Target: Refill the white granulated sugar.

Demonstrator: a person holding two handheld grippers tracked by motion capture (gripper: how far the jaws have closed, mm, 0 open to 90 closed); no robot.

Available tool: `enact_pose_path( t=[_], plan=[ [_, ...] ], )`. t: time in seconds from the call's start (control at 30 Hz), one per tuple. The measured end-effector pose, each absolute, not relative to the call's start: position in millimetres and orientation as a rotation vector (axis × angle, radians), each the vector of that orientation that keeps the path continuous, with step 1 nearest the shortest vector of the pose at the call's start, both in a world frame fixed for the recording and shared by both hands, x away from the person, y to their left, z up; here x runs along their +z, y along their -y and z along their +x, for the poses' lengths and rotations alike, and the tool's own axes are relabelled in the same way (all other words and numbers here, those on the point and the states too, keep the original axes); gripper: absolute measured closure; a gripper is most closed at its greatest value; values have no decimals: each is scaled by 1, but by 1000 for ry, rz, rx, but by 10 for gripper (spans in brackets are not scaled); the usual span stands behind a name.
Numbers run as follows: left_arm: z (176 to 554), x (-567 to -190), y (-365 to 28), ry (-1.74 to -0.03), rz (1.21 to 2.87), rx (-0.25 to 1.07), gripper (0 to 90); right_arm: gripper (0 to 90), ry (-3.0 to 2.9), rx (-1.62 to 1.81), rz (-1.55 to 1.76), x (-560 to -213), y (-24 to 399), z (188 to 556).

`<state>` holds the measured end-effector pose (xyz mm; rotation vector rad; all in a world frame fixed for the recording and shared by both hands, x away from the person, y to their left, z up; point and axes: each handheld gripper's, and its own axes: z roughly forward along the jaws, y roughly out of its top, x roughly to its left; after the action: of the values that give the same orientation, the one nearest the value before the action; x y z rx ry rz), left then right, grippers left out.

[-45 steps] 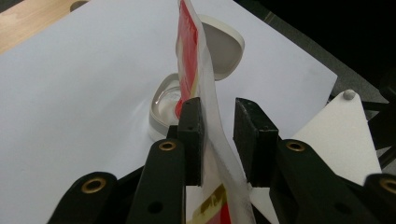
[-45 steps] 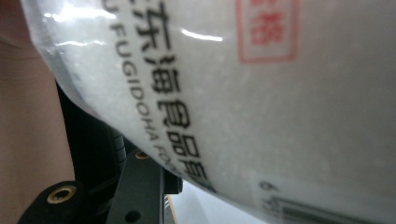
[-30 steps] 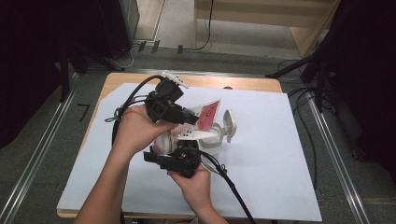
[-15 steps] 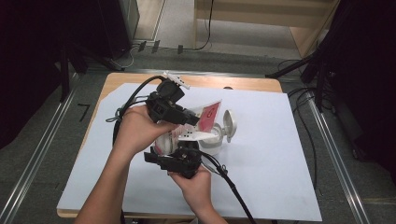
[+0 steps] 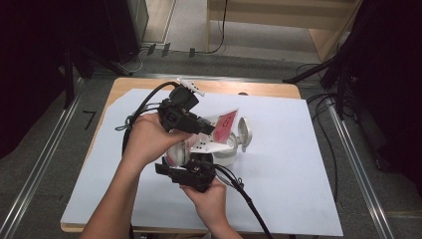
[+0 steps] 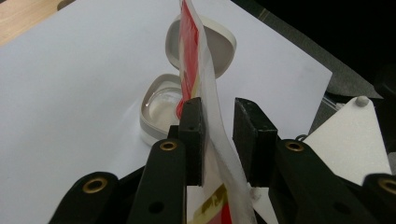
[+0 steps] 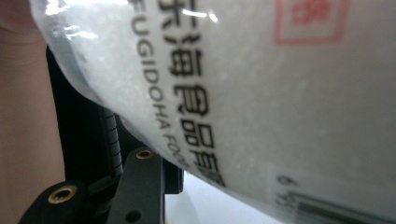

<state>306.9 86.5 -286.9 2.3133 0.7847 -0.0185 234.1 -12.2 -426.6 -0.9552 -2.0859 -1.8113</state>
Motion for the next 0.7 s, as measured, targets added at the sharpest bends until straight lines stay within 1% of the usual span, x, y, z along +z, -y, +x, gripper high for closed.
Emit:
enact_pose_path(
  t=[0.7],
  plan=[
    [306, -286, -84, -771, 2318, -21, 735, 622, 2062, -1813, -972, -425, 14, 232]
  ],
)
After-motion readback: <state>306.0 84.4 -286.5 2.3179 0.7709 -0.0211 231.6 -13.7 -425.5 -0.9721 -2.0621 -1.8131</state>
